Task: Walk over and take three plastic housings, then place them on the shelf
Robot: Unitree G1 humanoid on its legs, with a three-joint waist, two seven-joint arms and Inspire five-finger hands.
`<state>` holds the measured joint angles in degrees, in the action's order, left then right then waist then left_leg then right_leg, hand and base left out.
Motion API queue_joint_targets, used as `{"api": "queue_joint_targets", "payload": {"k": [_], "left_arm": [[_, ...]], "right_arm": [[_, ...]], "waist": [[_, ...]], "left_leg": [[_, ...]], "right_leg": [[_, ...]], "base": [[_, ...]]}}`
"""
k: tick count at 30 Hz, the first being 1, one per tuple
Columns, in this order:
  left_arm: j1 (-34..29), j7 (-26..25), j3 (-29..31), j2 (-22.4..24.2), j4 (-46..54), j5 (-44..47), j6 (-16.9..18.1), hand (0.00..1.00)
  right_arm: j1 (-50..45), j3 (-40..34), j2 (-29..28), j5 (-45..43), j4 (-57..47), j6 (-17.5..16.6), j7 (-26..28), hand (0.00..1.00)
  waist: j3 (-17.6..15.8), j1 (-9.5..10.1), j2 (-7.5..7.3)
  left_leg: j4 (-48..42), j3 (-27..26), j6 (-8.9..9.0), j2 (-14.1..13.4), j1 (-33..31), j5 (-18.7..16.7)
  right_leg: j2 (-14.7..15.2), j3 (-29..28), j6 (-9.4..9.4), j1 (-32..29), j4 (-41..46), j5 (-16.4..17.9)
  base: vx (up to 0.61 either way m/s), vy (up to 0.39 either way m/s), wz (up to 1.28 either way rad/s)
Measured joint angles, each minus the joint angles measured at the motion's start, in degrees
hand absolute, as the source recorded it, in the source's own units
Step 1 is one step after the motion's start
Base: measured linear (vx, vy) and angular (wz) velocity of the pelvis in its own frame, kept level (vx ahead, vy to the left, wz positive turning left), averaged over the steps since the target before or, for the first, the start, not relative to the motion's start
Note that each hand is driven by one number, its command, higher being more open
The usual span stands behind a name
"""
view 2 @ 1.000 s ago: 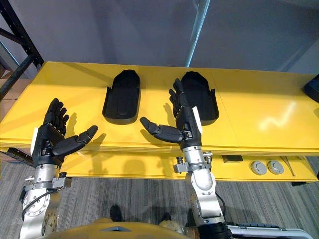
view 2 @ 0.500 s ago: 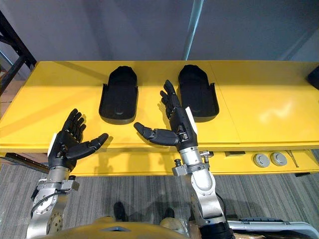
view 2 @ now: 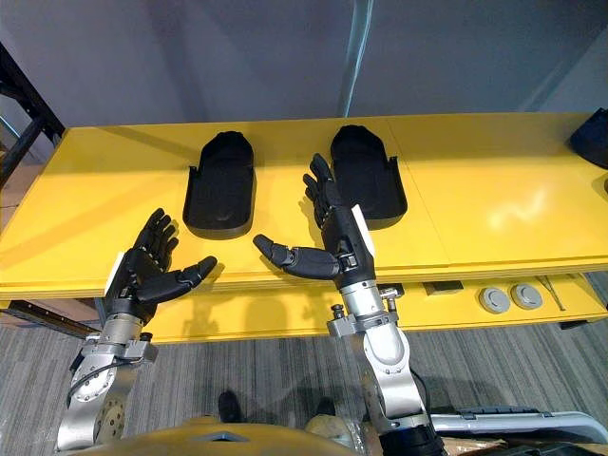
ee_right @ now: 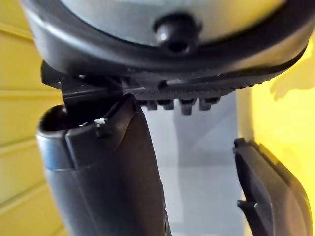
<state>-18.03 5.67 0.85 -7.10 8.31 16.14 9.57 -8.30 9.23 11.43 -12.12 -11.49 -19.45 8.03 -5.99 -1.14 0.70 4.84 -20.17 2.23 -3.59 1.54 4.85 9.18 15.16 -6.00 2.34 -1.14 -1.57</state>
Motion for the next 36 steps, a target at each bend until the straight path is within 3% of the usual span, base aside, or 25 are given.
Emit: {"api": "queue_joint_targets", "payload": {"k": [11,29,32,36], "left_arm": [[0.6,0.8,-0.6,0.0,-2.3,0.0,-0.9,1.0],[0.7,-2.8,0.7,0.0,-2.3,0.0,-1.0,1.0],[0.6,-4.6,1.9,0.2,-2.3,-1.1,-1.0,1.0],[-0.4,-8.1,5.6,0.8,-0.8,-0.1,1.7,1.0]], "right_arm": [[-1.9,1.0,-0.2,0.0,0.0,0.0,-0.1,1.0],[-2.3,2.3,-0.1,0.0,0.0,0.0,1.6,1.0],[-2.2,2.7,-0.1,0.5,0.0,0.0,0.1,1.0],[-2.1,2.1,-0.6,2.7,0.0,-0.6,-8.5,1.0]], "waist": [[1.3,-0.56,0.73],[3.2,-0.5,0.21],[3.2,-0.5,0.16],[3.4,-0.48,-0.13]], "left_leg": [[0.0,-0.8,0.05,0.0,1.1,0.0],[0.1,-1.4,0.05,0.0,1.6,0.0],[0.1,-1.5,0.04,-0.1,1.7,0.0],[0.0,-2.3,0.1,-0.1,2.2,-0.1]], "right_leg": [[-0.1,-0.8,-0.08,0.7,-0.1,-0.1],[-0.2,-1.4,-0.19,0.8,-0.2,-0.2],[-0.3,-1.5,-0.19,0.8,-0.1,-0.2],[-0.4,-2.4,-0.17,0.9,-0.2,-0.6]], "base": [[0.0,0.007,-0.04],[0.0,0.003,-0.02],[0.0,0.003,-0.02],[0.01,0.01,-0.12]]}}
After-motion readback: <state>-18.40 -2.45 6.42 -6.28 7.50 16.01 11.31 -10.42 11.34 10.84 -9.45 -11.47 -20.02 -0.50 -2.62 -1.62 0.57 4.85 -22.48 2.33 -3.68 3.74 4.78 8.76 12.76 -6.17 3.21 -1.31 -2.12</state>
